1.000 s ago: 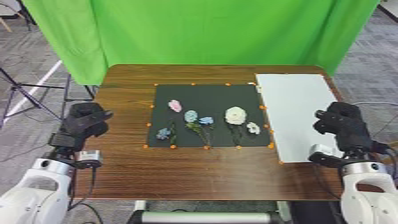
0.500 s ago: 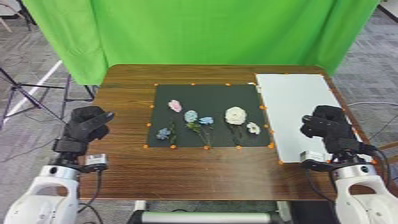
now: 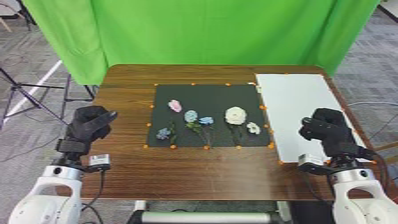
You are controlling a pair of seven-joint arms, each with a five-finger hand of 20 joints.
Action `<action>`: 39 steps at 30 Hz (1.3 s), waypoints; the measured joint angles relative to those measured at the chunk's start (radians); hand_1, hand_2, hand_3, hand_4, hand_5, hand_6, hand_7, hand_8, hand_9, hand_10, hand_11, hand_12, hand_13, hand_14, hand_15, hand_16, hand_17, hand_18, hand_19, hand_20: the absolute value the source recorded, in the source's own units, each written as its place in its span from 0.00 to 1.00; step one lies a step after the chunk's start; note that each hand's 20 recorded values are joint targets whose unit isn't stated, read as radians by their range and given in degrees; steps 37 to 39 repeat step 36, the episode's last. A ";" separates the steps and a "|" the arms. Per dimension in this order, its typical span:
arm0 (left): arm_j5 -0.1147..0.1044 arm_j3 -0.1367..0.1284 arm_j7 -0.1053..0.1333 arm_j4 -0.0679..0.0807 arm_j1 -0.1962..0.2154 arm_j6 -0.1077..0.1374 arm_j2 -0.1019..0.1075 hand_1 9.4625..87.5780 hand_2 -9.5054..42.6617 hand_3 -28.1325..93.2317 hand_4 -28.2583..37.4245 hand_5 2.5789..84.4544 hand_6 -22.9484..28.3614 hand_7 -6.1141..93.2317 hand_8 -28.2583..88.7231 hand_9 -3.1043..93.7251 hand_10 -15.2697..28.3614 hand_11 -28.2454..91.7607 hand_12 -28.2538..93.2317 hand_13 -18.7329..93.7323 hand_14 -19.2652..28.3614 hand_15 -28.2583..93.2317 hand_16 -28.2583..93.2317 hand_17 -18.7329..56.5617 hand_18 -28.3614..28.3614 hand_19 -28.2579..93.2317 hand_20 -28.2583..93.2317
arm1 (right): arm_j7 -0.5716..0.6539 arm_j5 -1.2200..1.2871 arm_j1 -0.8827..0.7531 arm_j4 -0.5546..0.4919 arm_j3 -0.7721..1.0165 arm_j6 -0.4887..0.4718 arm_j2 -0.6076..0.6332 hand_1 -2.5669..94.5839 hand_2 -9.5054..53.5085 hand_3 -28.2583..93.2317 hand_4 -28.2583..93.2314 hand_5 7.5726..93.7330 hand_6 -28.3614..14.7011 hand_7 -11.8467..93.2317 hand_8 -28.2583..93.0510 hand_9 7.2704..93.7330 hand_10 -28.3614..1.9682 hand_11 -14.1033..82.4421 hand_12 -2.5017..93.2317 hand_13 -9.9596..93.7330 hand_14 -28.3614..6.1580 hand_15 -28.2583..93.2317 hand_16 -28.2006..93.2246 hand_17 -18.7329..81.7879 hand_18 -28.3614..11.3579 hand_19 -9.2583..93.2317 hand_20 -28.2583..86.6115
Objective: Arrange flowers
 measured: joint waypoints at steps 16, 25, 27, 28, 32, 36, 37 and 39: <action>0.008 0.006 0.008 -0.009 0.014 0.033 -0.022 0.43 0.24 0.68 0.35 0.80 0.33 0.82 0.76 0.88 0.66 0.90 0.79 0.85 0.82 1.00 0.75 0.78 1.00 1.00 0.90 | 0.008 -0.003 0.005 -0.001 -0.018 -0.022 -0.004 0.37 0.12 0.89 0.22 0.86 0.87 0.91 0.86 0.97 0.78 0.93 1.00 0.94 0.38 1.00 0.97 0.69 0.06 1.00 0.90; 0.008 -0.003 0.008 -0.013 0.019 0.033 -0.023 0.42 0.24 0.69 0.36 0.80 0.33 0.82 0.75 0.88 0.67 0.90 0.79 0.85 0.82 1.00 0.75 0.77 1.00 1.00 0.90 | 0.017 -0.003 0.007 -0.001 -0.019 -0.035 -0.005 0.37 0.12 0.89 0.22 0.86 0.86 0.91 0.86 0.97 0.78 0.93 1.00 0.93 0.38 1.00 0.97 0.68 0.07 1.00 0.90; 0.007 -0.002 0.009 -0.014 0.020 0.038 -0.023 0.42 0.24 0.69 0.35 0.80 0.34 0.82 0.75 0.88 0.67 0.90 0.79 0.85 0.82 1.00 0.75 0.77 1.00 1.00 0.90 | 0.018 -0.001 0.005 -0.002 -0.017 -0.036 -0.006 0.37 0.12 0.89 0.22 0.86 0.86 0.91 0.85 0.97 0.78 0.93 1.00 0.93 0.38 1.00 0.97 0.68 0.07 1.00 0.90; 0.006 0.003 0.013 -0.014 0.020 0.048 -0.022 0.42 0.24 0.69 0.35 0.80 0.34 0.82 0.75 0.88 0.67 0.90 0.79 0.85 0.82 1.00 0.75 0.77 1.00 1.00 0.90 | 0.018 0.002 0.005 -0.002 -0.015 -0.036 -0.006 0.37 0.12 0.89 0.22 0.86 0.86 0.91 0.85 0.97 0.78 0.93 1.00 0.93 0.38 1.00 0.97 0.68 0.07 1.00 0.90; 0.006 0.042 0.033 -0.011 0.011 0.136 -0.014 0.42 0.24 0.69 0.35 0.80 0.34 0.82 0.75 0.88 0.67 0.90 0.79 0.85 0.82 1.00 0.75 0.77 1.00 1.00 0.90 | 0.018 0.016 0.005 -0.002 -0.009 -0.038 -0.007 0.37 0.13 0.89 0.22 0.86 0.86 0.91 0.85 0.97 0.78 0.93 1.00 0.93 0.37 1.00 0.97 0.68 0.07 1.00 0.90; -0.007 0.038 0.035 -0.012 0.011 0.148 -0.009 0.42 0.24 0.69 0.35 0.81 0.34 0.82 0.75 0.88 0.67 0.90 0.79 0.86 0.82 1.00 0.75 0.78 1.00 1.00 0.90 | 0.018 0.016 0.003 -0.002 -0.008 -0.044 -0.012 0.37 0.13 0.89 0.22 0.86 0.86 0.91 0.85 0.97 0.78 0.93 1.00 0.93 0.37 1.00 0.97 0.68 0.07 1.00 0.90; -0.007 0.038 0.035 -0.012 0.011 0.148 -0.009 0.42 0.24 0.69 0.35 0.81 0.34 0.82 0.75 0.88 0.67 0.90 0.79 0.86 0.82 1.00 0.75 0.78 1.00 1.00 0.90 | 0.018 0.016 0.003 -0.002 -0.008 -0.044 -0.012 0.37 0.13 0.89 0.22 0.86 0.86 0.91 0.85 0.97 0.78 0.93 1.00 0.93 0.37 1.00 0.97 0.68 0.07 1.00 0.90; -0.007 0.038 0.035 -0.012 0.011 0.148 -0.009 0.42 0.24 0.69 0.35 0.81 0.34 0.82 0.75 0.88 0.67 0.90 0.79 0.86 0.82 1.00 0.75 0.78 1.00 1.00 0.90 | 0.018 0.016 0.003 -0.002 -0.008 -0.044 -0.012 0.37 0.13 0.89 0.22 0.86 0.86 0.91 0.85 0.97 0.78 0.93 1.00 0.93 0.37 1.00 0.97 0.68 0.07 1.00 0.90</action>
